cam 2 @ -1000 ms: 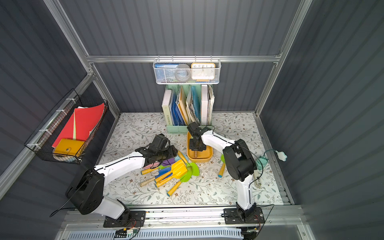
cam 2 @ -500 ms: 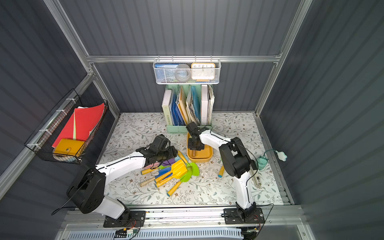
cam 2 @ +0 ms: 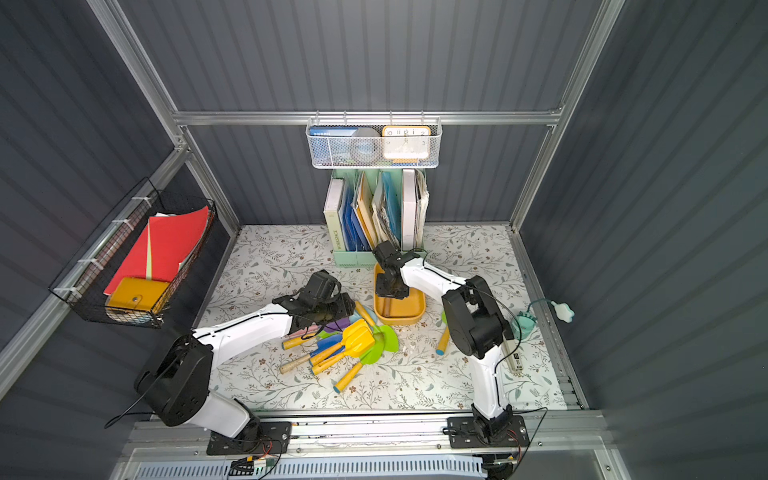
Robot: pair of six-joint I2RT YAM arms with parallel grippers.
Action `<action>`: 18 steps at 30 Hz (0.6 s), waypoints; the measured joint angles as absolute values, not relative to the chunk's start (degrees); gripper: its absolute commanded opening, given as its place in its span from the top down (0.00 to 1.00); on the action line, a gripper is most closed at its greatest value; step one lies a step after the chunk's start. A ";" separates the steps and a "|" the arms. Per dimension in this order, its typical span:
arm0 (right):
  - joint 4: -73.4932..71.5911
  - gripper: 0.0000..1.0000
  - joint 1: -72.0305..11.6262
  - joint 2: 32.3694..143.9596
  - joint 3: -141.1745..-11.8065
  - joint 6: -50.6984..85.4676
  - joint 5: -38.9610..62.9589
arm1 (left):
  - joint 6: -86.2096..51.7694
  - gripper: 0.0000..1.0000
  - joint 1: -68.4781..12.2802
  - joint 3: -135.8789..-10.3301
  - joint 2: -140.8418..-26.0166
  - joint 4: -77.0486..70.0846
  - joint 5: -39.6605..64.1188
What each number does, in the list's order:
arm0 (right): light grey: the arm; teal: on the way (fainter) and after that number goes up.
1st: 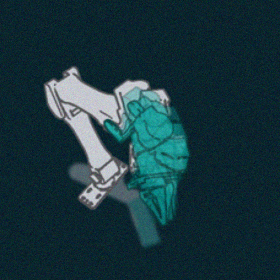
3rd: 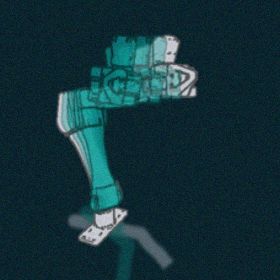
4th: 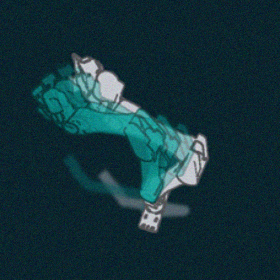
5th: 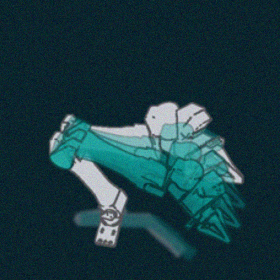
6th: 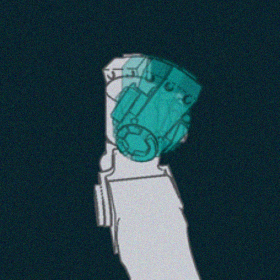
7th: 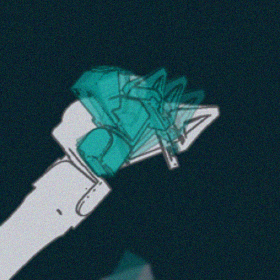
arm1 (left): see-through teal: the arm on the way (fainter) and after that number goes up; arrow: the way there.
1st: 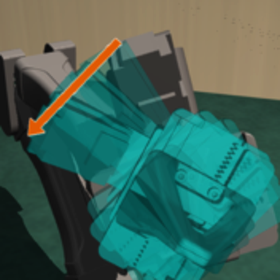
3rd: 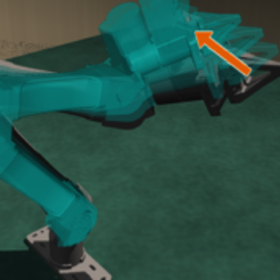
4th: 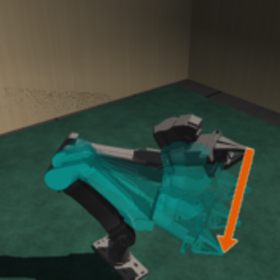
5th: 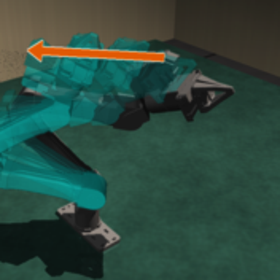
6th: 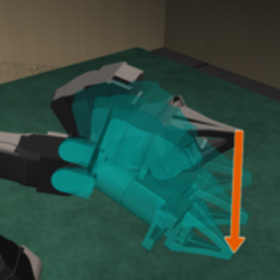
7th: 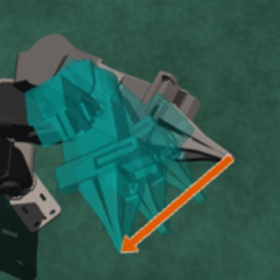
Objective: Put the shovel into the storage box
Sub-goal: Place the shovel in the storage box.
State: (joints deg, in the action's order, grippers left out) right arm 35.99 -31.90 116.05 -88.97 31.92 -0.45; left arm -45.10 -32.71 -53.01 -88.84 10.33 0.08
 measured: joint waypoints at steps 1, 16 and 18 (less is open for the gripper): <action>36.16 0.57 -31.90 114.65 -88.33 32.08 -0.60 | -44.91 0.32 -32.71 -53.04 -88.84 10.39 -0.03; 38.65 0.40 -31.86 97.41 -75.64 33.76 -3.51 | -40.14 0.24 -32.71 -53.25 -88.03 11.14 5.74; 39.27 0.40 -31.81 95.35 -74.04 34.04 -4.21 | -39.79 0.24 -32.80 -53.30 -88.03 11.11 7.03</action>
State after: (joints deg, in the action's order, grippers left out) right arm 39.27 -31.81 95.35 -74.04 34.04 -4.21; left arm -39.79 -32.80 -53.30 -88.03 11.11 7.03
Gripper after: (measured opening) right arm 0.601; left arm 0.764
